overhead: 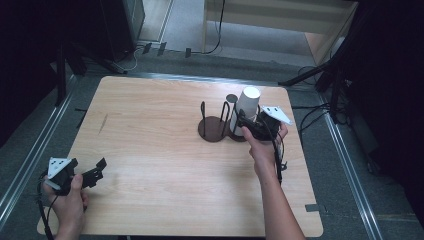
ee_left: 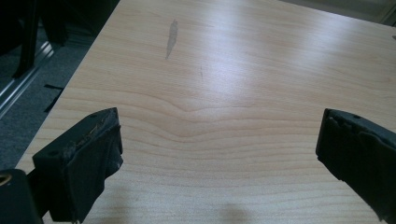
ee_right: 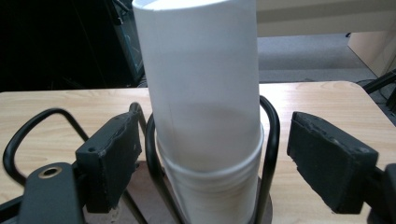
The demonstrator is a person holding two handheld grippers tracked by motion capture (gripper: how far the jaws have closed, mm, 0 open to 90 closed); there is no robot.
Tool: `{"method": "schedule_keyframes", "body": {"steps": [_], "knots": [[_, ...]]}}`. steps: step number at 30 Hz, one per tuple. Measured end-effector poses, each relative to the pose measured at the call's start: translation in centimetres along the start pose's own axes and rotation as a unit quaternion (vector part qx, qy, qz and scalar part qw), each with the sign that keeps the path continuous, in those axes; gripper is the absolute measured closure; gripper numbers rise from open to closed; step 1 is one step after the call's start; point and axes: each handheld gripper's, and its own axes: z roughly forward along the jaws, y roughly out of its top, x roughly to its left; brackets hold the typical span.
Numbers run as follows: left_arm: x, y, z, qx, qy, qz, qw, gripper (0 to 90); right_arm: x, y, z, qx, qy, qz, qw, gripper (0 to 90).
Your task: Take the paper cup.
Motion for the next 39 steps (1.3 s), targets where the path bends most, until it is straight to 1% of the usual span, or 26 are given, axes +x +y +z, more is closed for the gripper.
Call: {"method": "schedule_keyframes", "body": {"steps": [6, 13, 16, 18, 21, 22, 27, 28, 29, 31, 34, 39], "knots": [[0.0, 0.0, 0.0, 0.0, -0.002, 0.0, 1.0, 0.6, 0.2, 0.8, 1.0, 0.0, -0.011, -0.005, 0.9999, 16.5], [0.0, 0.0, 0.1, 0.002, -0.006, 0.003, 1.0, 0.6, 0.9, 1.3, 1.9, 0.002, -0.012, -0.018, 0.9998, 16.3], [0.1, 0.0, 0.1, 0.002, -0.008, 0.002, 1.0, 0.6, 1.3, 1.3, 2.6, 0.007, -0.021, -0.028, 0.9994, 16.3], [0.0, 0.0, 0.1, 0.003, -0.009, 0.003, 0.9999, 0.6, 1.4, 1.3, 2.9, 0.007, -0.025, -0.029, 0.9992, 16.3], [0.0, 0.1, 0.1, 0.004, -0.01, 0.005, 0.9999, 0.7, 1.5, 1.4, 3.3, 0.006, -0.028, -0.024, 0.9993, 16.4], [0.0, 0.1, 0.2, 0.006, -0.011, 0.007, 0.9999, 0.7, 1.4, 1.4, 3.7, 0.007, -0.031, -0.018, 0.9993, 16.8], [-0.1, 0.1, 0.2, 0.006, -0.013, 0.008, 0.9999, 0.8, 1.3, 1.3, 4.1, 0.003, -0.036, -0.016, 0.9992, 18.8], [-0.2, 0.1, 0.3, 0.005, -0.005, 0.009, 0.9999, 4.7, 1.2, 1.1, 4.4, 0.003, -0.04, -0.015, 0.9991, 20.4], [-0.2, 0.1, 0.3, 0.005, -0.005, 0.009, 0.9999, 6.7, 1.2, 1.1, 4.4, 0.003, -0.04, -0.015, 0.9991, 20.4], [-0.2, 0.0, 0.3, 0.006, -0.002, 0.012, 0.9999, 6.9, 1.4, 0.9, 4.6, 0.003, -0.04, -0.022, 0.999, 23.8], [-0.2, 0.1, 0.3, 0.004, -0.001, 0.008, 1.0, 6.9, 1.5, 0.8, 4.6, -0.002, -0.039, -0.037, 0.9986, 24.9], [-0.2, 0.1, 0.3, 0.005, 0.001, 0.01, 0.9999, 6.9, 1.2, 1.1, 4.3, -0.01, -0.028, -0.03, 0.9991, 26.1]]}}
